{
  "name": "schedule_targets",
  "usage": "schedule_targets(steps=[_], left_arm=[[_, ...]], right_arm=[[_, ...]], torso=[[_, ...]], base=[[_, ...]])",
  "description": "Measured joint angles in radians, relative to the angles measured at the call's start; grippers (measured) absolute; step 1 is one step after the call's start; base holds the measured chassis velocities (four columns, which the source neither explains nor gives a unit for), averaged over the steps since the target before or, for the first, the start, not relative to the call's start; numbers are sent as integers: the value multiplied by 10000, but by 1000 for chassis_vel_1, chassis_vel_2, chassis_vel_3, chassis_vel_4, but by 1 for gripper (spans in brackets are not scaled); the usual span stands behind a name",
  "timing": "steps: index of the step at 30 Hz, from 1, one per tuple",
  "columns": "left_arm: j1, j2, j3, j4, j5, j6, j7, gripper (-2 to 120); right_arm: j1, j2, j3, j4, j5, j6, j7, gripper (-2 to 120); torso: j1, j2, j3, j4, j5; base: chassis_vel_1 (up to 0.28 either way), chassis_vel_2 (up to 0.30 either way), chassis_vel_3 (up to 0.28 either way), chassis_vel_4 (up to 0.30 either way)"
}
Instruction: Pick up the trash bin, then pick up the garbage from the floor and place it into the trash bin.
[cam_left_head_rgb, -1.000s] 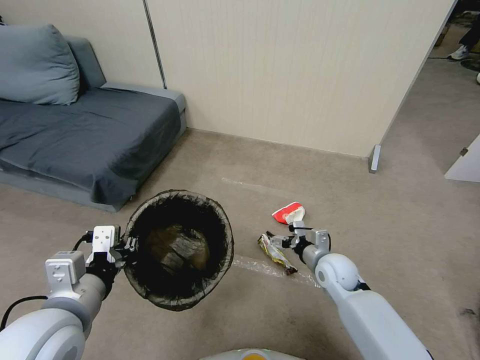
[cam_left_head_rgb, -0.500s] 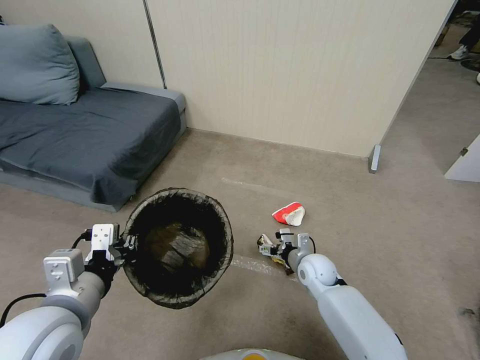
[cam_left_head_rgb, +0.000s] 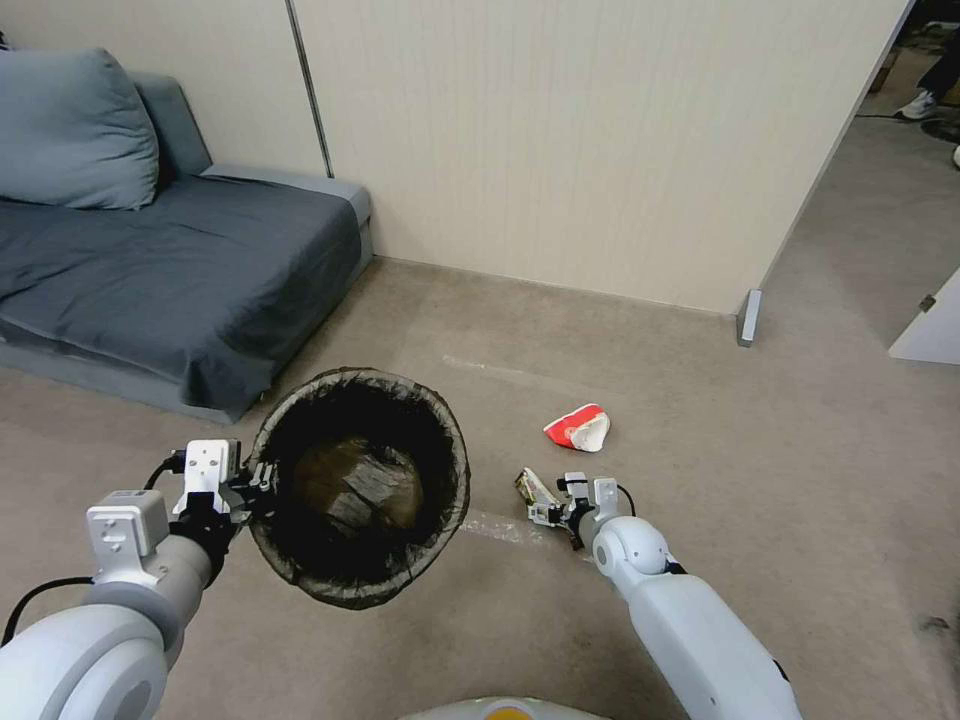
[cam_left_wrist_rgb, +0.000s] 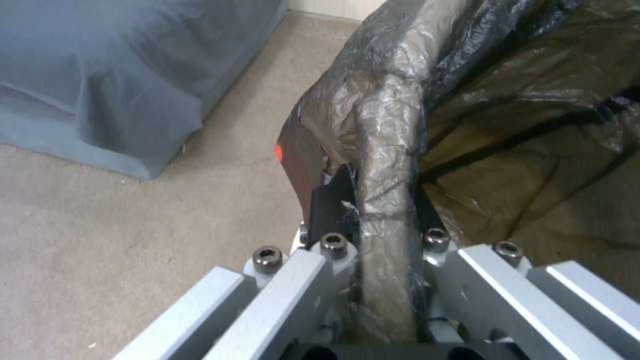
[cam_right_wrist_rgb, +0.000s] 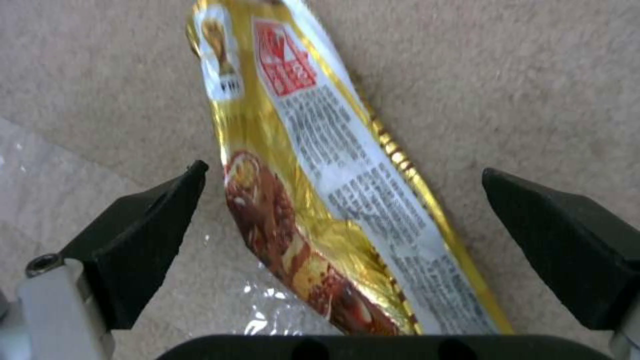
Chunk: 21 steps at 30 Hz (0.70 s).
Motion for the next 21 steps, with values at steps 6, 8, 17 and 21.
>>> schedule_targets(steps=[6,8,17,21], left_arm=[[-67,57,-12,3,-141,-1,8,1],[-71,58,-13,3,-185,-1,7,1],[-185,100,-40,4,-231,-2,1,1],[-228,101,-37,4,-235,-1,0,1]], right_arm=[[44,142,-39,-458,-168,156,-102,92],[51,162,-26,-490,-170,173,-103,84],[57,166,-19,-526,-165,193,-104,49],[53,141,-20,-536,-159,229,-137,34]], torso=[[0,1,-1,-2,-1],[0,1,-2,-4,-10],[-1,1,-2,-6,-7],[0,1,-1,3,-1]], base=[[0,0,0,0],[0,0,0,0],[0,0,0,0],[0,0,0,0]])
